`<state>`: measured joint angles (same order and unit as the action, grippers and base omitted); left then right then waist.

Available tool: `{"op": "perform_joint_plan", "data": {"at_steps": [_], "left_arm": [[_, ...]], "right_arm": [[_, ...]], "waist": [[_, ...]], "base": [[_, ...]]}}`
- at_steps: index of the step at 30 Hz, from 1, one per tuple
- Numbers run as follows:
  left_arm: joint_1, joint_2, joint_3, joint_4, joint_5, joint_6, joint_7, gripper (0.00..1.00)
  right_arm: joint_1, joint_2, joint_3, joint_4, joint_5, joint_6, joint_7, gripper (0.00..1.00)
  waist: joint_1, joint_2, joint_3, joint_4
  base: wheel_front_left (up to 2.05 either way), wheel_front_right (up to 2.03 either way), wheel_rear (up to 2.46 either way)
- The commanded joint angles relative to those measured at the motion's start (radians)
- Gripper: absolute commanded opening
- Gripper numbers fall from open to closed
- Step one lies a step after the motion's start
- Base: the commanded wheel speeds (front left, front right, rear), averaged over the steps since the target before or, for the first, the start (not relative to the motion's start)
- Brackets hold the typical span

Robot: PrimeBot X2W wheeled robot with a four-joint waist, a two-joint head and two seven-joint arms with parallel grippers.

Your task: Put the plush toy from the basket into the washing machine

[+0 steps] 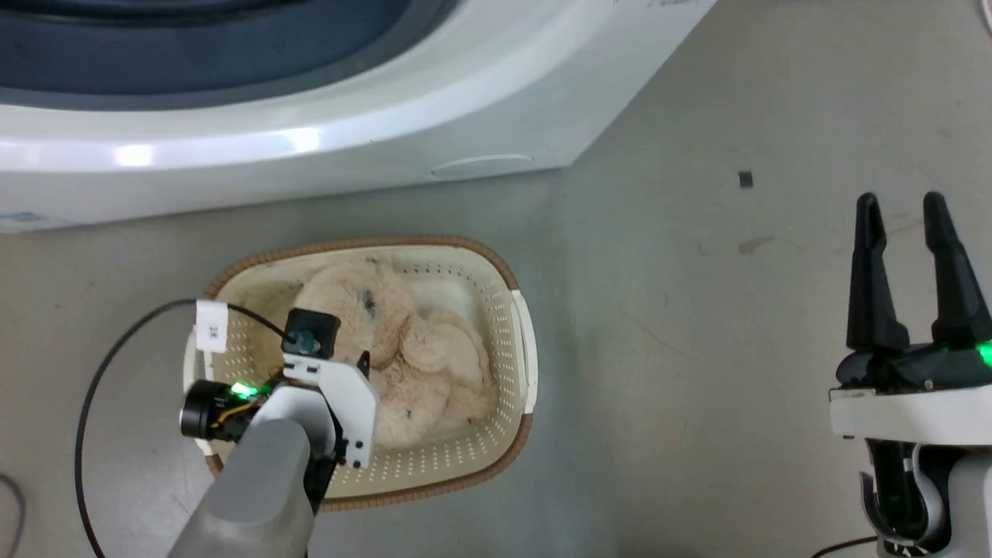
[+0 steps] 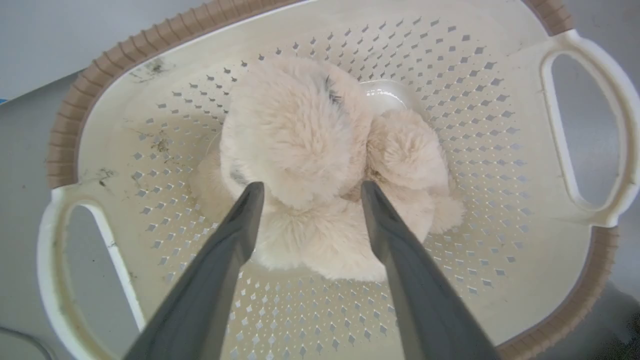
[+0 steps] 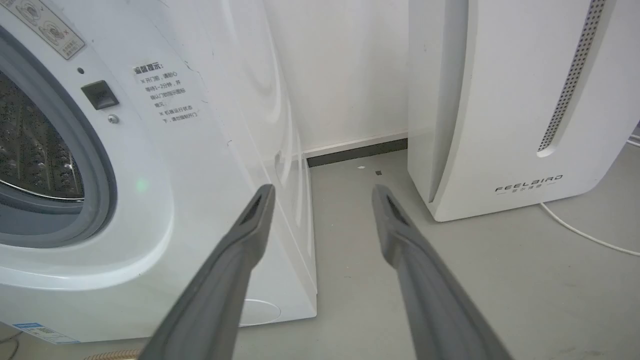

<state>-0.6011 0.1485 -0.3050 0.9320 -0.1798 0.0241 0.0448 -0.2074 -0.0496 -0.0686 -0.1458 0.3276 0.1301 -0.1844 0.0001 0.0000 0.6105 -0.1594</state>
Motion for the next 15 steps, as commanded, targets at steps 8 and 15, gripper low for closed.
{"op": "perform_joint_plan", "data": {"at_steps": [8, 15], "left_arm": [[-0.103, 0.029, -0.015, 0.092, -0.044, 0.010, -0.019, 1.00], [-0.178, 0.039, -0.045, 0.164, -0.061, 0.016, -0.040, 1.00]], "right_arm": [[-0.046, -0.001, -0.004, -0.026, 0.031, 0.000, -0.023, 1.00], [-0.069, -0.001, -0.011, -0.036, 0.053, 0.001, -0.038, 1.00]], "waist": [[-0.0001, 0.0000, 0.089, -0.023], [-0.0001, 0.0000, 0.150, -0.033]], "base": [[0.00, 0.00, 0.00], [0.00, 0.00, 0.00]]}}
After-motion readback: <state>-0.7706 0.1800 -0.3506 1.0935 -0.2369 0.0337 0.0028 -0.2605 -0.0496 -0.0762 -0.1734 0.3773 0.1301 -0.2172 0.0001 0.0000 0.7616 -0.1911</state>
